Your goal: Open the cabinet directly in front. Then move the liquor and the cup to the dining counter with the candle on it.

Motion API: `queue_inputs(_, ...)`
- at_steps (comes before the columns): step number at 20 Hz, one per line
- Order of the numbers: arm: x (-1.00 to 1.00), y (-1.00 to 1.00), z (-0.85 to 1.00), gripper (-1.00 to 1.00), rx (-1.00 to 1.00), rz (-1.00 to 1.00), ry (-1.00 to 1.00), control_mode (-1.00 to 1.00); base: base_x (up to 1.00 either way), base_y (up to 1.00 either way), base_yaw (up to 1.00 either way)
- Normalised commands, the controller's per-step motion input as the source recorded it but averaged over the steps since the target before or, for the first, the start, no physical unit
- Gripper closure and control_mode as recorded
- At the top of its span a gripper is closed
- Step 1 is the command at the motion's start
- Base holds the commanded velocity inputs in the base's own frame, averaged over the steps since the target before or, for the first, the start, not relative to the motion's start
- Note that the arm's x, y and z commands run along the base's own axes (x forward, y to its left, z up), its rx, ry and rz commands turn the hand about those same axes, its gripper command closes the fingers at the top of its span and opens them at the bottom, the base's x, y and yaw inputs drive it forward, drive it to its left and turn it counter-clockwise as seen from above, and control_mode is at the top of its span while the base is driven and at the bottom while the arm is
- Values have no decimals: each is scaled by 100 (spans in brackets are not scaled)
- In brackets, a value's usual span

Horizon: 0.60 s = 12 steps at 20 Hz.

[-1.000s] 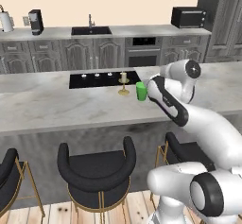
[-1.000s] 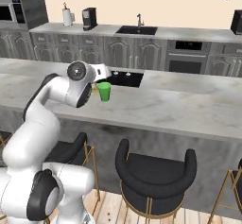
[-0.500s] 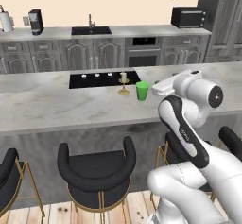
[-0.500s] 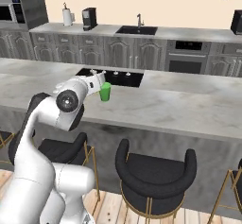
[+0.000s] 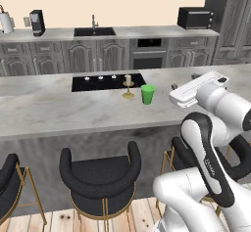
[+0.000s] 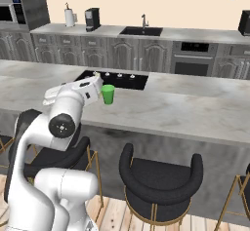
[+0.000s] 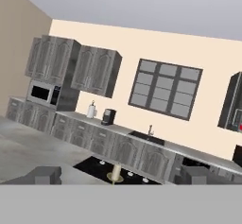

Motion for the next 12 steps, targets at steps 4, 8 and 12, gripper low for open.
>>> queue_inputs(4, -51, -3, 5, -100, 0, 3, -5, -100, 0, 0, 0)
queue_inputs(8, -16, 0, 0, -100, 0, 1, -1, -100, 0, 0, 0)
queue_inputs(12, 0, 0, 0, -100, 0, 0, 0, -100, 0, 0, 0)
